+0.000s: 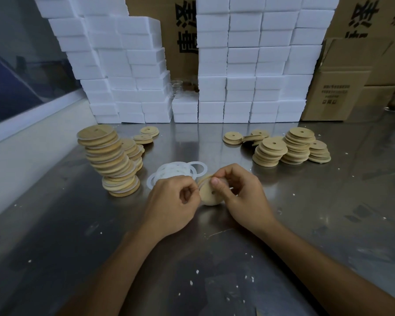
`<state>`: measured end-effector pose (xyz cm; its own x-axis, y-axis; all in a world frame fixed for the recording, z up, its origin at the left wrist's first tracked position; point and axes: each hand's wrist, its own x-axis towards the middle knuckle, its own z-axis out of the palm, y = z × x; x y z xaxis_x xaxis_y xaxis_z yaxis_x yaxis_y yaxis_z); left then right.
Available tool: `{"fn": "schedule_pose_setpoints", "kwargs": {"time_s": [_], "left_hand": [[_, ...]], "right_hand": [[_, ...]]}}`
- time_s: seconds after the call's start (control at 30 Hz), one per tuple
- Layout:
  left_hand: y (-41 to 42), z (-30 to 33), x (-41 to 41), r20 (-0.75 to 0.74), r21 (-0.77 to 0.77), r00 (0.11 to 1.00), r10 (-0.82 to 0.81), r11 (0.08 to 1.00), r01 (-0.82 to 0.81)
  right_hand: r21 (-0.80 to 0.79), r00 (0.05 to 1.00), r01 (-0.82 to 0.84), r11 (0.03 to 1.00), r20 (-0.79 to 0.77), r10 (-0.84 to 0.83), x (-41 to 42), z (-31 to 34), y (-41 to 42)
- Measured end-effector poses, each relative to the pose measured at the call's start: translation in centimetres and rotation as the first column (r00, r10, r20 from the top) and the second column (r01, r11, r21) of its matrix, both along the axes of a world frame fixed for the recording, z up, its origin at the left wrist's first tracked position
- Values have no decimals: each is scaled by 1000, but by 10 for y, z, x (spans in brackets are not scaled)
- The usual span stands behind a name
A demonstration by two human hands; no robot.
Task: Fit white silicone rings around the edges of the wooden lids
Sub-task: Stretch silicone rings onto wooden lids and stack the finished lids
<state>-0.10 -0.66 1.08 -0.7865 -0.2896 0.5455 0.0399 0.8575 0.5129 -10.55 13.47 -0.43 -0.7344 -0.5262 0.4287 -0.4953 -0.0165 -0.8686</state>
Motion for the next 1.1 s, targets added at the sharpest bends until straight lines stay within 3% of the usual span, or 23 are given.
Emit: {"fn": "schedule_pose_setpoints", "kwargs": {"time_s": [0.17,0.27,0.37,0.47,0.57,0.8,1.1], "left_hand": [[-4,-4,-5,-80,233,991,108,969,-86],[-9,-1,-6,-131,447,958,255,878,-173],[-14,6,-4,-244,618,894,377,770,-156],[-17,19,2,-346,667,837,424,738,-98],[-21,36,6,-406,768,770,493,640,-5],[-50,62,28,-446,859,638,628,501,108],[-69,56,30,-372,894,685,626,441,82]], "right_hand": [[70,988,30,997,150,-40,-6,-3,-1],[106,984,48,993,168,-66,-8,-4,-1],[120,981,50,992,180,-71,-8,-4,0],[126,980,46,991,185,-69,-7,-4,-1],[147,984,46,988,166,-70,-6,-4,-1],[191,988,47,980,136,-74,-3,-3,0],[200,989,57,978,122,-83,-3,-3,-2]]}}
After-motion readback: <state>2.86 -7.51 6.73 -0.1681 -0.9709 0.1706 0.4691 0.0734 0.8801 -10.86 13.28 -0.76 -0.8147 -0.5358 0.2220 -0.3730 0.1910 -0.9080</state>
